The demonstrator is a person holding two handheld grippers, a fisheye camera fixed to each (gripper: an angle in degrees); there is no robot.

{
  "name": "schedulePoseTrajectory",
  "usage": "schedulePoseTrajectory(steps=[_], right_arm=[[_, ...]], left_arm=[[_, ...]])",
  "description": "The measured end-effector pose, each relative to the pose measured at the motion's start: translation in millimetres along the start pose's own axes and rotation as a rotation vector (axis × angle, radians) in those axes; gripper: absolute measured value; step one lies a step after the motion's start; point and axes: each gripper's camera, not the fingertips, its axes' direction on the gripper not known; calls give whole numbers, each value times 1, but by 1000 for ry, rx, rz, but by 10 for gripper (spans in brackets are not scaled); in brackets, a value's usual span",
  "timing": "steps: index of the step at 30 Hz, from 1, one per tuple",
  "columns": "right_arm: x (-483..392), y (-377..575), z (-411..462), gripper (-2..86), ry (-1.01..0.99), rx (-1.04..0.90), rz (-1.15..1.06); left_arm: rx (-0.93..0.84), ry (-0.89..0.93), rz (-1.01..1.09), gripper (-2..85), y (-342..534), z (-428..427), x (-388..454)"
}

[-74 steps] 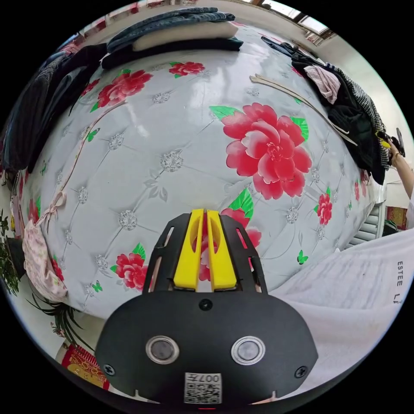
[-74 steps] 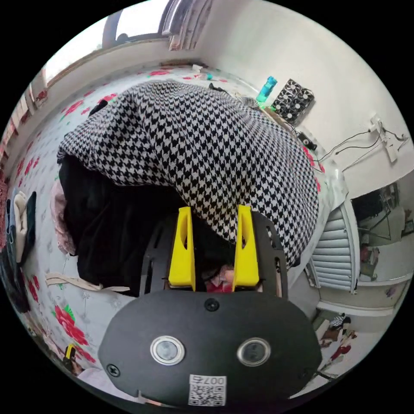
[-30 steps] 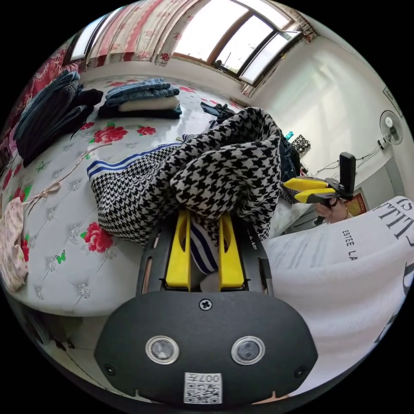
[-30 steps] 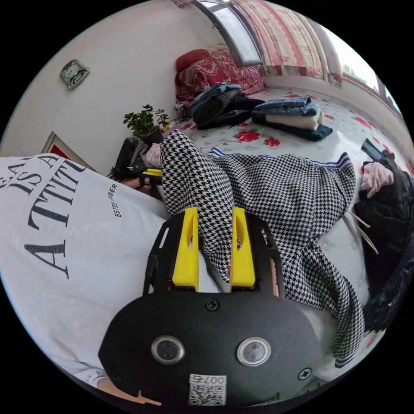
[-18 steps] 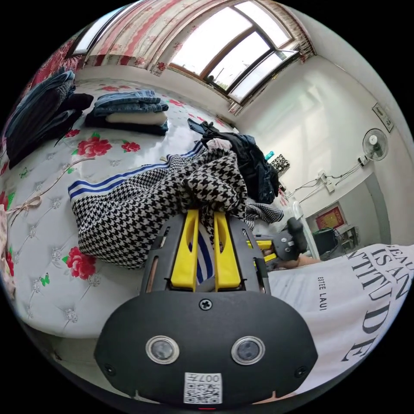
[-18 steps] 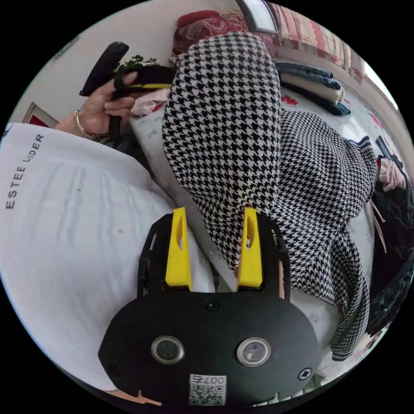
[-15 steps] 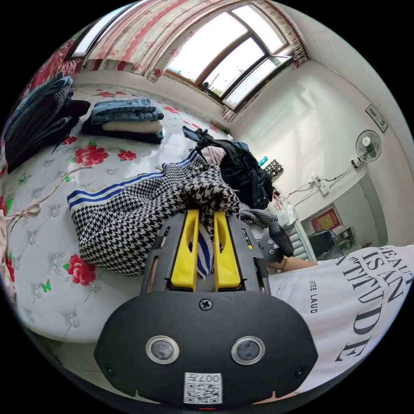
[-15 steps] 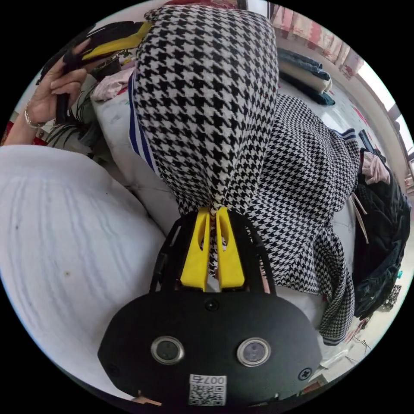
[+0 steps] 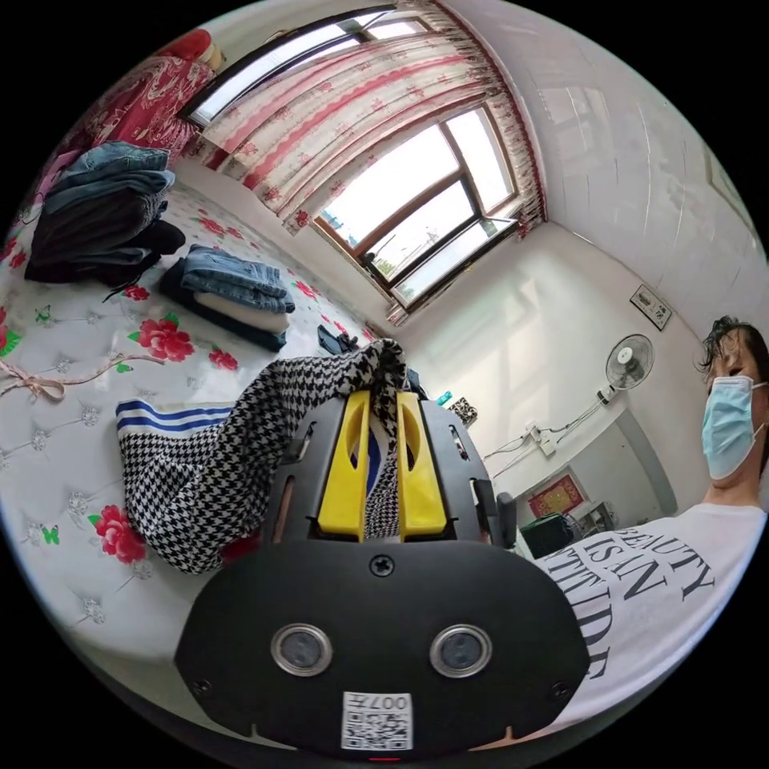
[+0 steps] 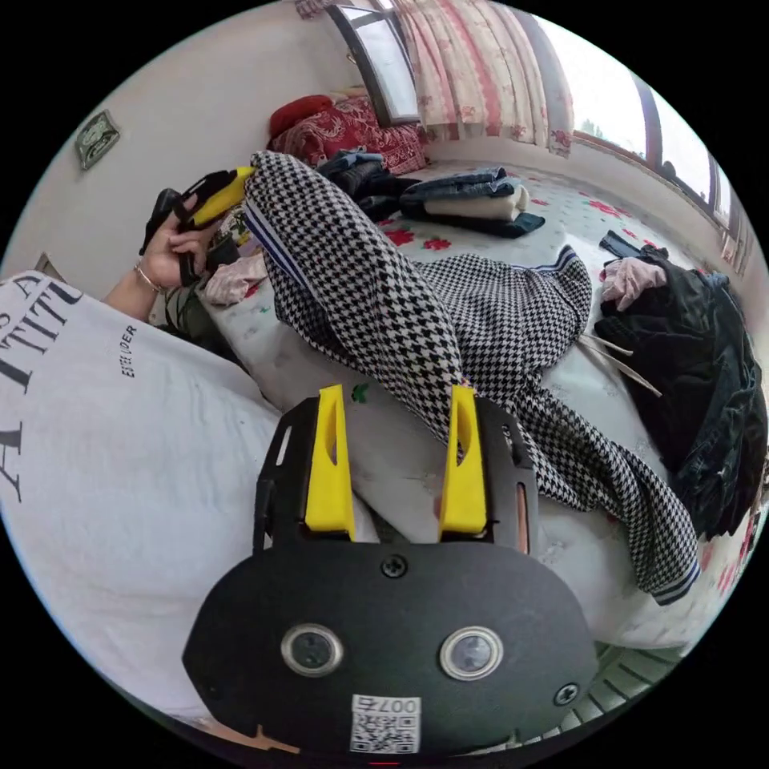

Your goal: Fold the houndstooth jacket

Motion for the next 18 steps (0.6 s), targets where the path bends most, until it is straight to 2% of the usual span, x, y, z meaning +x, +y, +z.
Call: schedulePoseTrajectory(steps=[3,6,8,9,11,13,18], right_arm=[[2,-3,37,153,134,-61,66],[21,-22,63,109,179,-84,171],[41,-34,64,79,81,-99,205],[54,-41,47,66,13,-51,227],[63,-43,-3,56,4,136,227],[52,-41,-83,44,71,355,155],[1,-31,-223,26,221,681,-18]], left_arm=[[36,71,20,54,-5,-6,15],[72,117,67,52,-9,-18,36],[89,120,136,50,-12,-31,58],[102,119,152,50,-12,-36,64],[185,139,215,47,-13,-66,87],[243,156,273,44,-13,-90,111],[402,256,532,36,-10,-142,206]])
